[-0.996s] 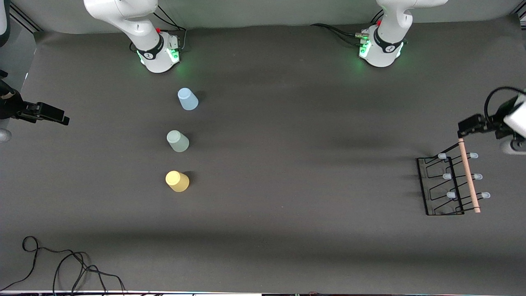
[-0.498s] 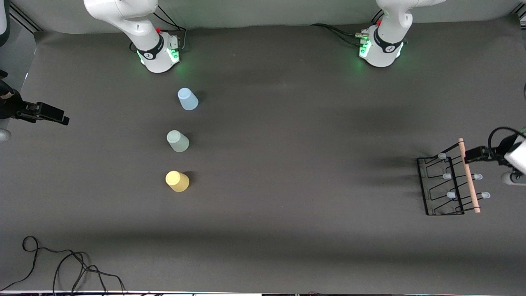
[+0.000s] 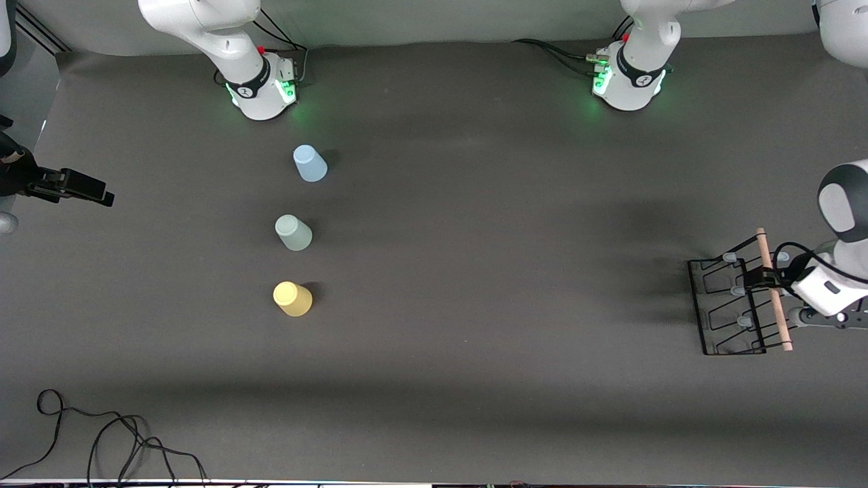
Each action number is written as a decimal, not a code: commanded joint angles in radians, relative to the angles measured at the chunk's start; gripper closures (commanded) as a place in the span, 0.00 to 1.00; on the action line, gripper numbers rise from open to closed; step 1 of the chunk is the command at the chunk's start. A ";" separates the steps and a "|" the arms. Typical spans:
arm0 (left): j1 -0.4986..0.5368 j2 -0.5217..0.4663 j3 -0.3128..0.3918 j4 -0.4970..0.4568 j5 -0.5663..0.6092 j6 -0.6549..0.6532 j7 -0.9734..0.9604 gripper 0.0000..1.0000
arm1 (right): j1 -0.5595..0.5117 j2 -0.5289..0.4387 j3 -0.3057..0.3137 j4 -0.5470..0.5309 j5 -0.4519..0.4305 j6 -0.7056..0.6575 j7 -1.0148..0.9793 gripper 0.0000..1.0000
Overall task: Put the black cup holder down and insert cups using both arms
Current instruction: 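Reach the left gripper down to the wooden handle of the black rack, then close the left gripper on the rack's wooden handle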
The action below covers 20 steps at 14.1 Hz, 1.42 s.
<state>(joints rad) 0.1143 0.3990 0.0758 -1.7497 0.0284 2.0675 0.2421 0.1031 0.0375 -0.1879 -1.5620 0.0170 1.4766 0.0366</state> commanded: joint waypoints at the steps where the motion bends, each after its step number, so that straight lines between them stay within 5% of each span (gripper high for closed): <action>1: 0.024 -0.002 -0.004 -0.017 0.012 0.006 0.014 0.48 | 0.000 -0.007 0.001 0.002 -0.008 0.002 -0.007 0.00; 4: 0.024 -0.012 -0.004 -0.014 0.012 -0.010 0.013 1.00 | -0.008 -0.008 -0.007 0.002 -0.008 0.002 -0.007 0.00; 13: -0.044 -0.097 -0.014 0.048 -0.007 -0.124 -0.041 1.00 | -0.002 -0.007 -0.013 0.005 -0.008 0.002 -0.001 0.00; 20: -0.303 -0.120 -0.060 0.094 -0.080 -0.178 -0.351 1.00 | 0.000 -0.007 -0.013 0.004 -0.008 0.002 0.003 0.00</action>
<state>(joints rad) -0.1302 0.3098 0.0209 -1.6897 -0.0236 1.9360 -0.0333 0.0992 0.0375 -0.2004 -1.5617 0.0170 1.4766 0.0366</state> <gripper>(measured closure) 0.837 0.000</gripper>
